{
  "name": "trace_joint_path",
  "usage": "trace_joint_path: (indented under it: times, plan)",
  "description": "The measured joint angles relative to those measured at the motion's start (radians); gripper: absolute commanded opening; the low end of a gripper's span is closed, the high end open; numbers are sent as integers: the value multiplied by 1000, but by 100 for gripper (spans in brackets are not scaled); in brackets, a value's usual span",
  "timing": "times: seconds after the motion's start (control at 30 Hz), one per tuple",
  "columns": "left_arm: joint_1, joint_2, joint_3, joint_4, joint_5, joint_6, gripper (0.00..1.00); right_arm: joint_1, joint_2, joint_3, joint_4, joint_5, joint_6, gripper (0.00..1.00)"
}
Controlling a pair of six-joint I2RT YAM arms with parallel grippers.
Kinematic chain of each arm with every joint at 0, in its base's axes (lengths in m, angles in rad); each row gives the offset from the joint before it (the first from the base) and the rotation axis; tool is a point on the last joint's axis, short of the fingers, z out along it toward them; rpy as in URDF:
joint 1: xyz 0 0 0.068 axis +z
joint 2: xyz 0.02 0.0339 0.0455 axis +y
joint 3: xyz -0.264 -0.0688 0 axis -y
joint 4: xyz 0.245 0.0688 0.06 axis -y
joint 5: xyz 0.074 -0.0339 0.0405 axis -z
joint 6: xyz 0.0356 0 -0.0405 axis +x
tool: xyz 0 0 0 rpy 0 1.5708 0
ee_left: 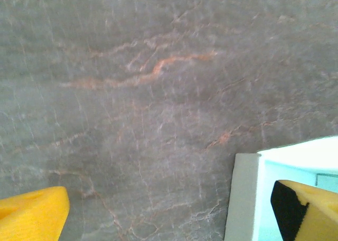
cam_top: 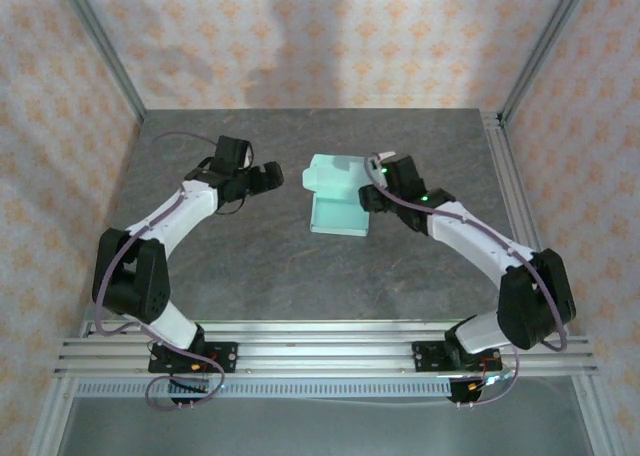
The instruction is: Fold the paper box
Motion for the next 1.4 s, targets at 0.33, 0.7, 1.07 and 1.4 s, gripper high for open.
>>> trace_joint_path:
  times: [0.33,0.7,1.07,1.4]
  plan:
    - [-5,-66,40,-25,76,207,100,-172,181,350,-315,-252,-266,69]
    - [-5,-143,11,-45,116,302,98,-198,507,758,-676,-381,-500,43]
    - [-5,-144,5,-58,137,328,98,-201,605,869,-795,-383,-590,26]
    - [-5,-145,-3,-58,150,337,96,-201,607,870,-805,-375,-645,4]
